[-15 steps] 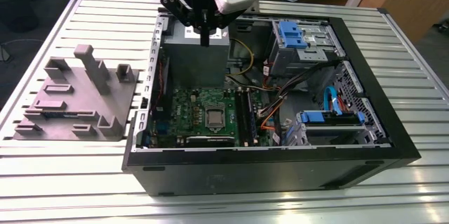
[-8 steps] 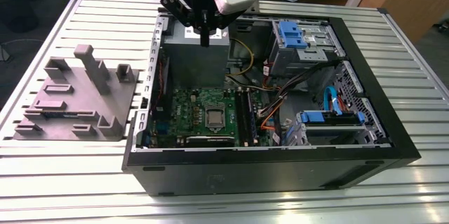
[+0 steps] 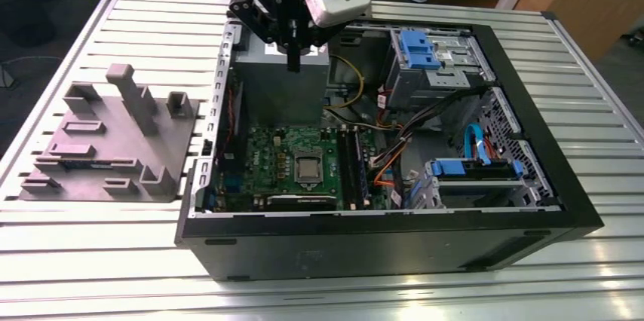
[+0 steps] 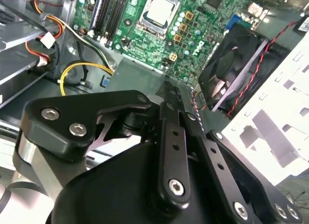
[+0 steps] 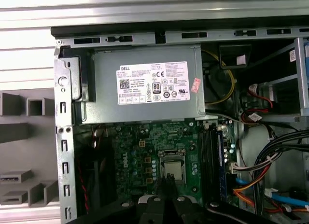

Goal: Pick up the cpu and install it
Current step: 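Install the first cpu locking lever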

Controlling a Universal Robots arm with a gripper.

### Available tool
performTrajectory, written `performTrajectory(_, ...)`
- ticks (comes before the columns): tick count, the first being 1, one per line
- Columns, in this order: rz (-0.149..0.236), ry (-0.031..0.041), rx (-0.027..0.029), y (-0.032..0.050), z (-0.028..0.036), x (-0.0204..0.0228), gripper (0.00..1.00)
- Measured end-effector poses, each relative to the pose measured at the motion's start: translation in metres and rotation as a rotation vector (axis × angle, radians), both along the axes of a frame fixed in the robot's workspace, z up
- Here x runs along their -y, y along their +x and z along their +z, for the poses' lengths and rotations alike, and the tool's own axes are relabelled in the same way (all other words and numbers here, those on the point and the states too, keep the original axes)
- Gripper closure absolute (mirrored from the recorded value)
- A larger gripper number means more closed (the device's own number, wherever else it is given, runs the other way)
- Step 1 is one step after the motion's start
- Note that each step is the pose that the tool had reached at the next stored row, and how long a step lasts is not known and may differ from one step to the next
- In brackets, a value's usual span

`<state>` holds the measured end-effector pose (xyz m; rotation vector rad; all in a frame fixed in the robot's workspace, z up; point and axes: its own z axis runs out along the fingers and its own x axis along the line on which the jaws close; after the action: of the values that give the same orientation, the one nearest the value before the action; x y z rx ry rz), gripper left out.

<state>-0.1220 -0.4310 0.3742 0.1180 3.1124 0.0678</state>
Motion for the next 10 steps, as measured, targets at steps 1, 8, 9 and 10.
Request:
performTrajectory(1,0.000,-0.0001,-0.0001,0.0000,0.0000,0.0000,0.90)
performTrajectory(8,0.005,-0.0002,-0.0002,0.0000,0.0000,0.0001,0.90)
performTrajectory(9,0.020,-0.0002,-0.0002,0.0000,-0.0001,0.0002,0.90)
performTrajectory(10,0.038,-0.0003,-0.0002,0.0000,-0.0001,0.0002,0.90)
